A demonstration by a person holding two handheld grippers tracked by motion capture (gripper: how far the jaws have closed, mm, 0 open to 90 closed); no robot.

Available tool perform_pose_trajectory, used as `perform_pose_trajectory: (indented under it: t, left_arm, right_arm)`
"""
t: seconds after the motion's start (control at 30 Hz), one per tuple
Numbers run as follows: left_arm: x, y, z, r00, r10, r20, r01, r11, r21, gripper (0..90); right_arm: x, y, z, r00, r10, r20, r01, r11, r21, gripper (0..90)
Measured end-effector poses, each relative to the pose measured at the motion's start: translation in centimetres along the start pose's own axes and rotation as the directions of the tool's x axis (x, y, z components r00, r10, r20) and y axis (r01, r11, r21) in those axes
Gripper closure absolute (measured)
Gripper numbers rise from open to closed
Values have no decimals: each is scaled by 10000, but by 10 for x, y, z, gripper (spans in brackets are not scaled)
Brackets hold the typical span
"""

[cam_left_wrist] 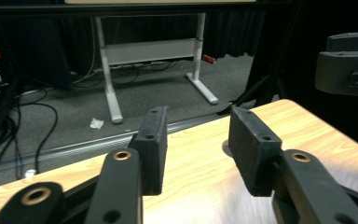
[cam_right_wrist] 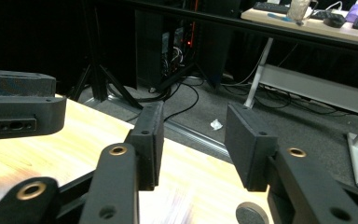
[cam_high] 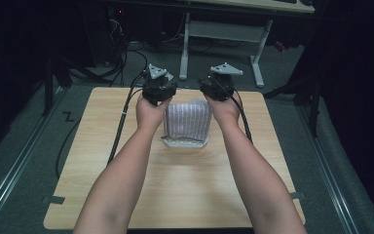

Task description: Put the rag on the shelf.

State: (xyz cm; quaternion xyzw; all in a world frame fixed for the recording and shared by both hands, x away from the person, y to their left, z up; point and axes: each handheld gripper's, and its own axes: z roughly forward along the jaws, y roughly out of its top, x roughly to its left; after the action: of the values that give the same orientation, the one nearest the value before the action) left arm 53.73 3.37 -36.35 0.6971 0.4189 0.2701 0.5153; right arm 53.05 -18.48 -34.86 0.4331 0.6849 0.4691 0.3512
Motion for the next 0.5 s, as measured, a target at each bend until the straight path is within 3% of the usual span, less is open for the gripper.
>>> perform_pose_trajectory:
  t: [0.4,0.5]
  left_arm:
    - [-2,1,-22,10000,-15,88,17,9999,-165,550]
    - [-3,-3,-37,10000,-22,70,24,9995,-323,554]
  right_arm:
    - [-3,0,-21,9997,-220,121,222,9996,-164,560]
    - [-2,-4,-28,9997,-221,-41,220,9996,-154,565]
